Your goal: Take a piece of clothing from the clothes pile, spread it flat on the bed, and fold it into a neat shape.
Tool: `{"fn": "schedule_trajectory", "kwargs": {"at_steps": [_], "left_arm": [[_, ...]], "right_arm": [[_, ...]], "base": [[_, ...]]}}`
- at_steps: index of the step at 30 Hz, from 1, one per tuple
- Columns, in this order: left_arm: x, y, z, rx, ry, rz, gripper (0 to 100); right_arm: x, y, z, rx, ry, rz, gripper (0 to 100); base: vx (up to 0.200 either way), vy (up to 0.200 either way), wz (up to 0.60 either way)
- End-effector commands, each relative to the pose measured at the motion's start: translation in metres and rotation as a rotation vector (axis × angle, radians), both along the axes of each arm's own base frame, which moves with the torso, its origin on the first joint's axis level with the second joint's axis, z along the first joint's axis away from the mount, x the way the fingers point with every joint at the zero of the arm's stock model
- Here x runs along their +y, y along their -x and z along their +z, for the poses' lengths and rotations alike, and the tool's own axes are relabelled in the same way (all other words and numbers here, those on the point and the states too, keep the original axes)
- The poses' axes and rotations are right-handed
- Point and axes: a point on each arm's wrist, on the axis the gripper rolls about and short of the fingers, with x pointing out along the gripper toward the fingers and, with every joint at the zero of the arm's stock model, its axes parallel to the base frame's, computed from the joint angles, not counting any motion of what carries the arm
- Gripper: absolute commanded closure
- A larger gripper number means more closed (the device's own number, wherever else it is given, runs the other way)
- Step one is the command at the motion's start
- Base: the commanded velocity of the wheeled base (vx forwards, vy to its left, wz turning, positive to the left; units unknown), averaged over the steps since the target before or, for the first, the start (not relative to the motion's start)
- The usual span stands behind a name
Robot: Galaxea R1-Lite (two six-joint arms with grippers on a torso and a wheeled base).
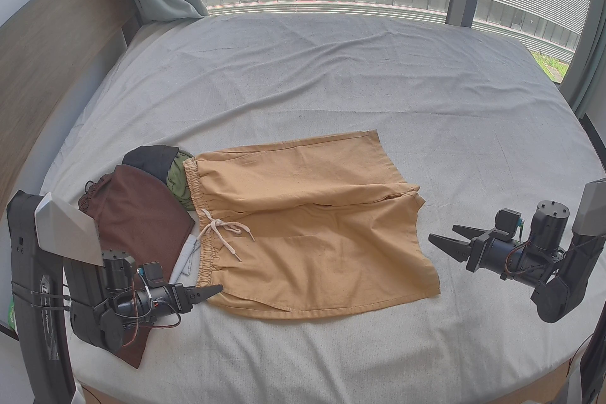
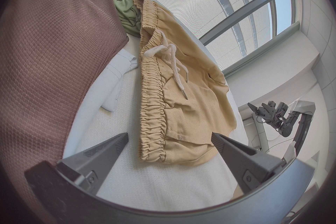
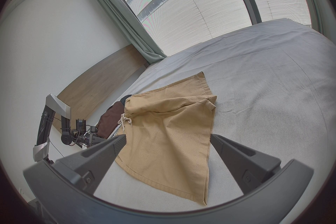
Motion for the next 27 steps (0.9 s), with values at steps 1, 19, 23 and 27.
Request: {"fn": "schedule_trajectory", "kwargs": {"at_steps": [1,19,23,27], "left_arm": [[-0.002,0.000,-0.001,0.009,0.006,-0.002,100],[-0.002,0.001,-0.001,0.004,-0.002,-0.010,100],[-0.003,0.001,-0.001,0.003,-0.003,-0.013,100],[-0.002,0.001,-0.001,0.001,-0.003,-0.010,100]], "right_arm": [[0.000,0.000,-0.001,0.002,0.001,0.002,0],[-0.004,0.019,-0.030,0.142,0.032,0.052,0],[-0.008,0.021,-0.043,0.195,0.041,0.041,0],[-0.011,0.021,-0.053,0.212,0.070,0.041,0]], "base": [[0.000,0.000,0.00],[0.000,0.000,0.00],[0.000,0.000,0.00],[0.000,0.000,0.00]]}}
